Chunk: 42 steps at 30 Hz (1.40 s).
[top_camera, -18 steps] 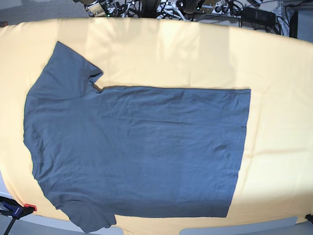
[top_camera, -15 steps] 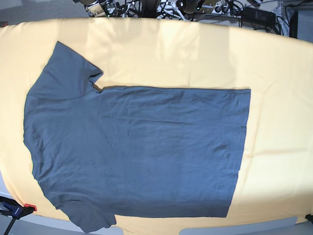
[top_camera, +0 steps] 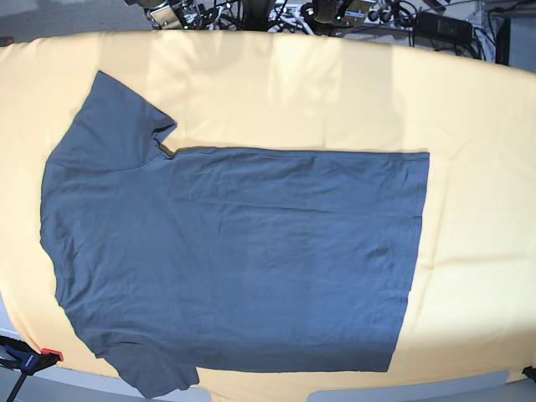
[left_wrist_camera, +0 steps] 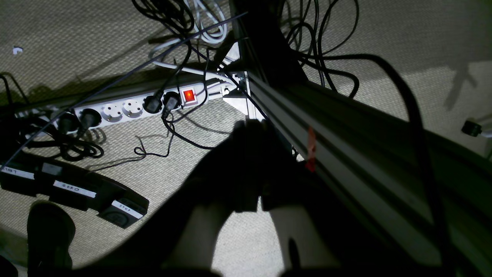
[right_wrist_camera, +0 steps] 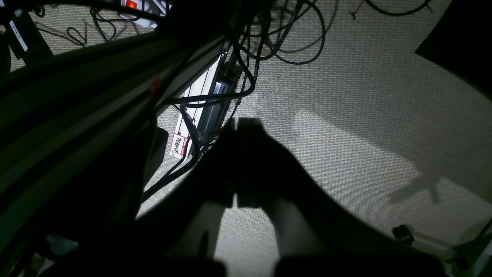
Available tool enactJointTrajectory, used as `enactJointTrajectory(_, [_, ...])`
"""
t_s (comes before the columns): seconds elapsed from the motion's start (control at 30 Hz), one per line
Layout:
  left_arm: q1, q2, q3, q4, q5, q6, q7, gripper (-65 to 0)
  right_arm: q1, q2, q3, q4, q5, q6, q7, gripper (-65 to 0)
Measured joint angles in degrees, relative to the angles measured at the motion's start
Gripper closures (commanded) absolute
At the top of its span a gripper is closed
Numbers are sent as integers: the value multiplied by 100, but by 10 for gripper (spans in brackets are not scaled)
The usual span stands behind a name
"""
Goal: Fold the T-shirt properly
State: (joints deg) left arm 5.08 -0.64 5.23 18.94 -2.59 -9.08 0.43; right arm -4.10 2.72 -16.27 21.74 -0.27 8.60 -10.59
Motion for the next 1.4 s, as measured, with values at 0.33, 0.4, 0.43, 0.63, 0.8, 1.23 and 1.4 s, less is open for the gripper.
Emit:
enactJointTrajectory(0.33, [208,2,0,391,4,-389,1276,0,-140,101,2,17,-20,654,-625,0])
enactJointTrajectory(0.4, [461,2,0,732,4,-385,1423,0,-310,142,4,118,-15,713,-1003,0])
enactJointTrajectory(0.43, [608,-2,0,925,-9,-385,1449,0,-452,190,4,247,-35,754,-1117,0])
enactJointTrajectory(0.63, [1853,-339,361,2382,-367,-378,1541,0,-1650,664,4,1733,-59,820,-1567,0])
enactJointTrajectory(0.8, [2973,-1075,927,4035,-295,-339,1718,0,-2855,1067,2,3646,68,898,-1930,0])
enactJointTrajectory(1.23, [5128,-2883,804,8146,372,175,2929,0,-6041,2533,0,8607,-20,70,-2796,0])
enactJointTrajectory(1.4, [5984,-3274,282,9560,472,116,3121,0,-6839,3025,15,10148,-968,-579,-3049,0])
